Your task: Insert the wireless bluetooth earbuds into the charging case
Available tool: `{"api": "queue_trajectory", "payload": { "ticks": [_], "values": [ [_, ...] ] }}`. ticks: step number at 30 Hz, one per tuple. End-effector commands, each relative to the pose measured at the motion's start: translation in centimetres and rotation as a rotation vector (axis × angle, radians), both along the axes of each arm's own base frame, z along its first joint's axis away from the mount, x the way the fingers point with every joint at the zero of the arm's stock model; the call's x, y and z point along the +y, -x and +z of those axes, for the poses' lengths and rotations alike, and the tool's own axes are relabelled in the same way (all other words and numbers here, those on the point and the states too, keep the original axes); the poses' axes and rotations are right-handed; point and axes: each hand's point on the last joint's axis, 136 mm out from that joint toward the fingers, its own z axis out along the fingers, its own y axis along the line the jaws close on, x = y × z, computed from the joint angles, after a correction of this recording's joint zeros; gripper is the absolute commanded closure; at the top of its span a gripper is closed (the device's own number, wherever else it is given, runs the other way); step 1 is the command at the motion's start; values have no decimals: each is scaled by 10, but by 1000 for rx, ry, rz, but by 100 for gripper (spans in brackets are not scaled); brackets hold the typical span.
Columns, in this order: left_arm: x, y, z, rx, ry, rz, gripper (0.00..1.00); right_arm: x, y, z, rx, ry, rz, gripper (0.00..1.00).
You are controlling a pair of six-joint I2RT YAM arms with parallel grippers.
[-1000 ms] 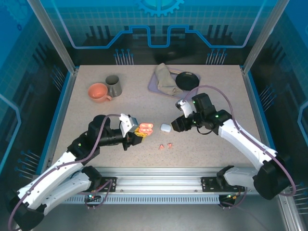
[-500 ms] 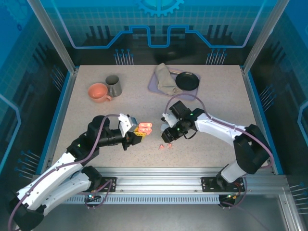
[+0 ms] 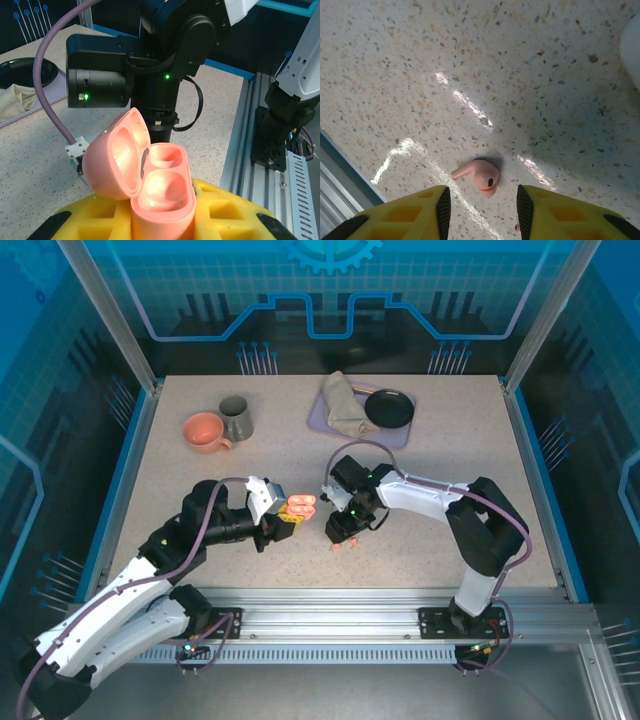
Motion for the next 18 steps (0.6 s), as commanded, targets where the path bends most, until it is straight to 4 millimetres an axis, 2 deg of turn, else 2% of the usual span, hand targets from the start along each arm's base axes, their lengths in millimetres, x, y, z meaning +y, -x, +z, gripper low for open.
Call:
{"api": "queue_trajectory", "payload": {
  "ticks": [1, 18],
  "values": [
    [0, 1, 10, -30, 4, -1, 100, 3, 2, -3, 23, 35, 1, 58],
    [1, 2, 11, -38, 1, -3, 100, 2, 12, -15, 58, 112, 35, 62]
  ]
}}
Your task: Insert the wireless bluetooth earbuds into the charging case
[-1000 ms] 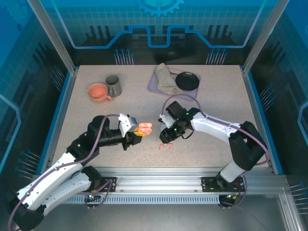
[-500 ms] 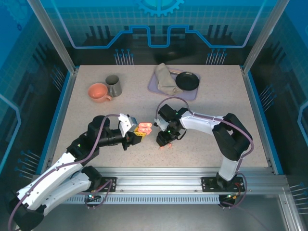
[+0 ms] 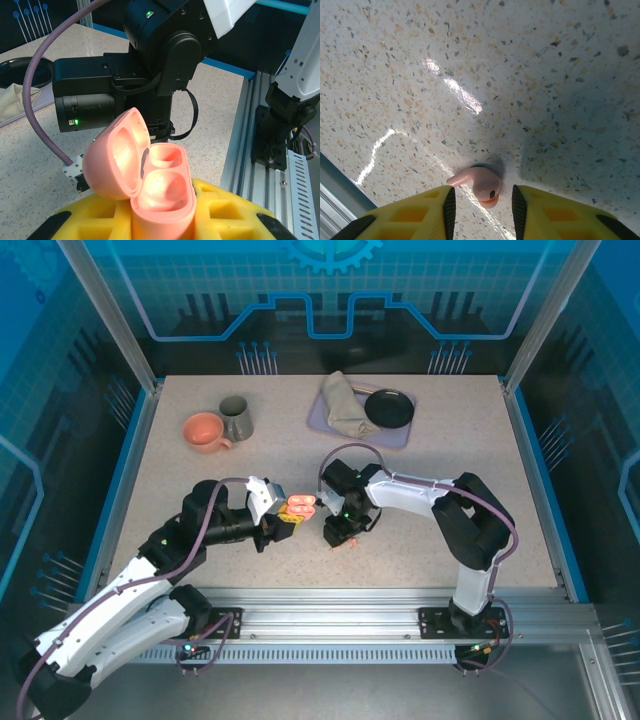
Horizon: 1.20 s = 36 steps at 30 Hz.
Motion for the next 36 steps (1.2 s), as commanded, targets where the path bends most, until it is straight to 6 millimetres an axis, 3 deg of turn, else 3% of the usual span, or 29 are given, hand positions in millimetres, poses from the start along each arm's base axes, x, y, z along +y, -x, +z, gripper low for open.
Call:
{"api": "queue_trajectory", "payload": {
  "ticks": [1, 36],
  "values": [
    [1, 2, 10, -34, 2, -3, 100, -1, 7, -4, 29, 38, 6, 63],
    [5, 5, 13, -39, 3, 5, 100, 6, 15, -19, 51, 83, 35, 71]
  ]
}}
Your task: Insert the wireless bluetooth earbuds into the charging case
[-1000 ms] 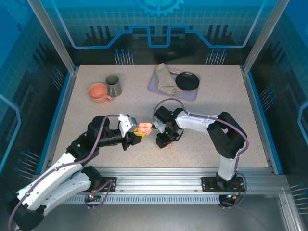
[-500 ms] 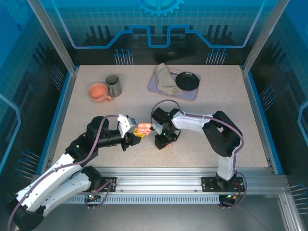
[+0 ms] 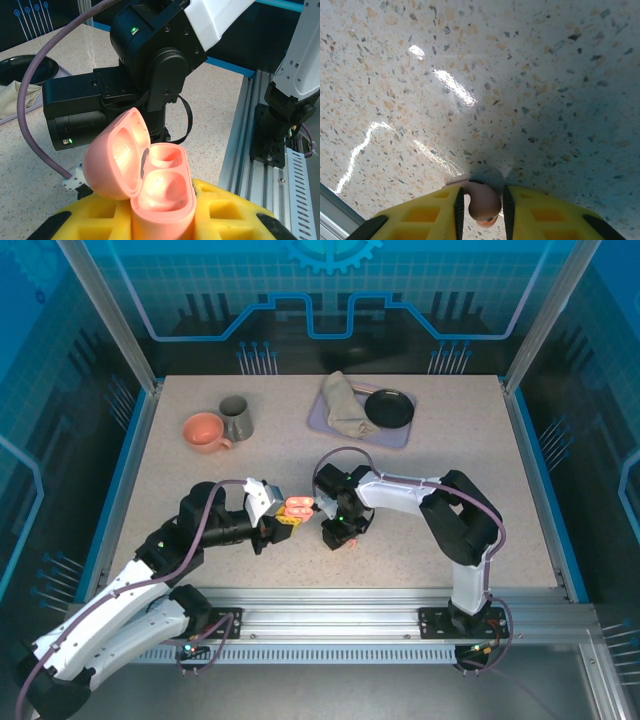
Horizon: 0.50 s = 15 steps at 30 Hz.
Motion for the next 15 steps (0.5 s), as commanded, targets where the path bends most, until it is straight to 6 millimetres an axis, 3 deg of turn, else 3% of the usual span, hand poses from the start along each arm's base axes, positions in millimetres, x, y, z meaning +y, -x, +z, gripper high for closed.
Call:
{"api": "queue_trajectory", "payload": {
  "ticks": [1, 15],
  "values": [
    [1, 1, 13, -42, 7, 1, 100, 3, 10, -5, 34, 7, 2, 71],
    [0, 0, 12, -30, 15, 4, 100, -2, -2, 17, -32, -81, -35, 74]
  ]
}}
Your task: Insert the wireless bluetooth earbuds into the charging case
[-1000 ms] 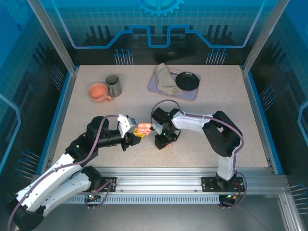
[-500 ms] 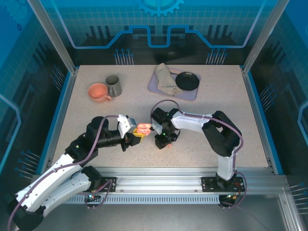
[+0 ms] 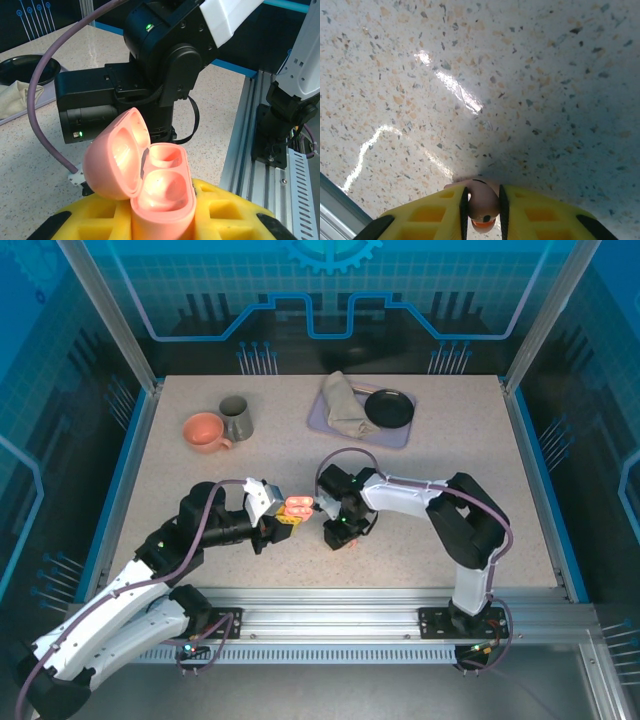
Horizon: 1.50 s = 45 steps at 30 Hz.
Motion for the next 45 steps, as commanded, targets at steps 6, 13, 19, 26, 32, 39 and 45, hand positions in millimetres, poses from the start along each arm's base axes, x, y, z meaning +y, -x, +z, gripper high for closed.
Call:
{"api": "queue_trajectory", "payload": {
  "ticks": [6, 13, 19, 26, 32, 39, 45],
  "values": [
    [-1, 0, 12, -29, 14, -2, 100, -3, -6, 16, -21, -59, -24, 75],
    [-5, 0, 11, -5, 24, -13, 100, -14, -22, 53, -152, -149, -41, 77],
    [-10, -4, 12, 16, 38, -18, 100, -21, -30, 104, -331, -230, 20, 78],
    [-15, -10, 17, 23, 66, -16, 100, -28, -33, 172, -571, -337, 75, 78],
    [-19, -13, 22, 44, 82, -17, 100, -32, -26, 234, -785, -459, 117, 78],
    [-27, -17, 28, 79, 109, -33, 100, -23, -8, 295, -1042, -527, 213, 78],
    [-30, -18, 31, 75, 134, -41, 100, -5, 7, 318, -1148, -540, 285, 78]
  ]
}}
